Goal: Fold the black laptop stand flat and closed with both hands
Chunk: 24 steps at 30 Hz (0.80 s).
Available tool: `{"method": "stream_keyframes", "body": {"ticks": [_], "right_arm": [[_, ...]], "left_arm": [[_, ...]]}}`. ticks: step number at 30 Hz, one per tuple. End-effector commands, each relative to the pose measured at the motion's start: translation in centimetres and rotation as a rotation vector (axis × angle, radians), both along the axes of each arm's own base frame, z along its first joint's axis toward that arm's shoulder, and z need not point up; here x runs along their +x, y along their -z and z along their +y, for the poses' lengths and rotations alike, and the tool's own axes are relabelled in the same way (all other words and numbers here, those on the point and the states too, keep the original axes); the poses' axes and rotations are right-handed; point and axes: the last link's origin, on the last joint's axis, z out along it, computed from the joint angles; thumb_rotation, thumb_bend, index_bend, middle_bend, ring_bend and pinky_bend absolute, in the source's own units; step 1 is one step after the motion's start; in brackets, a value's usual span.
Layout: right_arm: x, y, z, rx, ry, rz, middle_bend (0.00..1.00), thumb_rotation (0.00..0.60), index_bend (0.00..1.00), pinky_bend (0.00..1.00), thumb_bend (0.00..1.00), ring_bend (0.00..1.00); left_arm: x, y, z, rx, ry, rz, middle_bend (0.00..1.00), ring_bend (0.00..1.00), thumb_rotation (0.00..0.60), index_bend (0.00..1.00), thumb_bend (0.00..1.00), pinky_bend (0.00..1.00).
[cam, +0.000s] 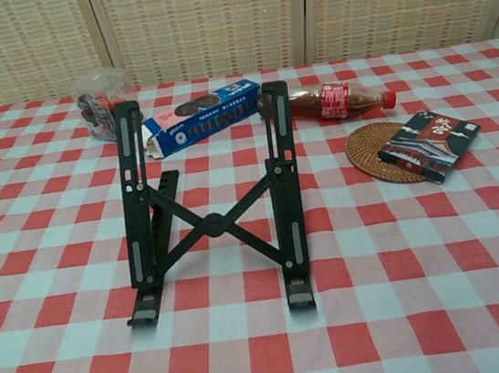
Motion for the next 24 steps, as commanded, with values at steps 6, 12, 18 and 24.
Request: {"method": "stream_keyframes", "body": {"ticks": [6, 12, 18, 24], "right_arm": [[0.2, 0.1, -0.1, 0.004, -0.011, -0.006, 0.18, 0.600, 0.12, 0.00, 0.28, 0.04], [0.8, 0.4, -0.4, 0.027, -0.033, -0.044, 0.18, 0.600, 0.12, 0.00, 0.28, 0.04], [2.5, 1.0, -1.6, 0.096, -0.092, -0.134, 0.18, 0.600, 0.12, 0.00, 0.26, 0.04], [4.9, 2.6, -3.5, 0.229, -0.123, -0.298, 0.18, 0.600, 0.12, 0.00, 0.19, 0.04]], "left_arm": [[0.0, 0.0, 0.1, -0.002, 0.002, -0.004, 0.00, 0.06, 0.600, 0.03, 0.32, 0.13], [0.4, -0.1, 0.6, -0.023, 0.018, -0.050, 0.00, 0.06, 0.600, 0.03, 0.32, 0.13], [1.5, -0.2, 2.7, -0.069, 0.069, -0.136, 0.00, 0.06, 0.600, 0.03, 0.32, 0.13], [2.8, -0.1, 5.7, -0.131, 0.120, -0.298, 0.02, 0.07, 0.598, 0.05, 0.29, 0.13]]}}
